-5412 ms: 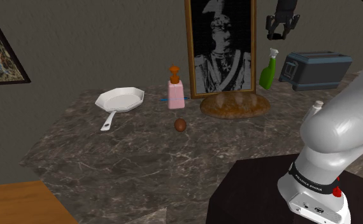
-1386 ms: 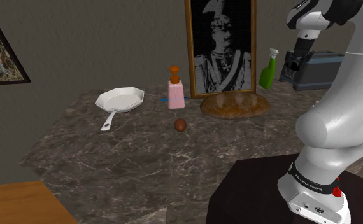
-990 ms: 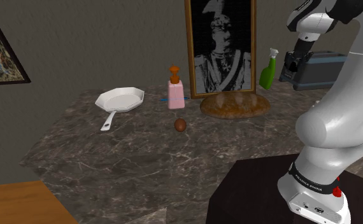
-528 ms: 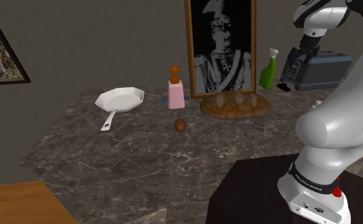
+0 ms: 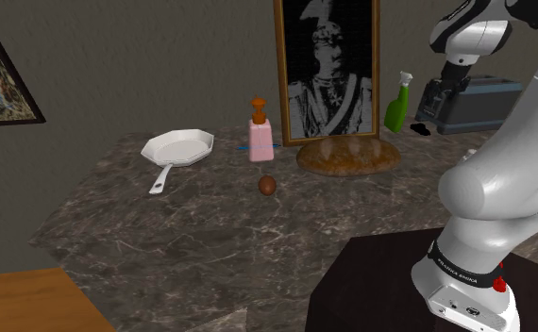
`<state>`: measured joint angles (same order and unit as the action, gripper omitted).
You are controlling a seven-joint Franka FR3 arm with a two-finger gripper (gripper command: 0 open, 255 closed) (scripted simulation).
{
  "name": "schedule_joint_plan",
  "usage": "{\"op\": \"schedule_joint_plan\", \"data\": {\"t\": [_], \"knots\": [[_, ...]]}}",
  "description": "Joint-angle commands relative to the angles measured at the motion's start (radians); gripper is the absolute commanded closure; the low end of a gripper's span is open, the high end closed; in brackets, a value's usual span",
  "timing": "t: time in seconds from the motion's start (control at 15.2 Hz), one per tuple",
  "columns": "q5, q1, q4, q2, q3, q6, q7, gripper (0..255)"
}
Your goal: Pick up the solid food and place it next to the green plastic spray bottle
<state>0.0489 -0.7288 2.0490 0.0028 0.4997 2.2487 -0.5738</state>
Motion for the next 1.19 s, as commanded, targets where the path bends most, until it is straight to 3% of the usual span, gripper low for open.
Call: {"op": "schedule_joint_plan", "data": {"t": [0.0, 0.33, 0.4, 0.99, 1.06, 1.12], "knots": [[0.002, 0.0, 0.002, 0.003, 0.0, 0.005, -0.001, 0], [0.002, 0.0, 0.002, 0.003, 0.0, 0.005, -0.001, 0], [0.002, 0.0, 0.002, 0.003, 0.0, 0.005, -0.001, 255], [0.002, 0.0, 0.002, 0.003, 0.0, 0.005, -0.001, 255], [0.002, 0.0, 0.002, 0.003, 0.0, 0.005, -0.001, 0], [0.023, -0.001, -0.031, 0.052, 0.001, -0.012, -0.007, 0]]}}
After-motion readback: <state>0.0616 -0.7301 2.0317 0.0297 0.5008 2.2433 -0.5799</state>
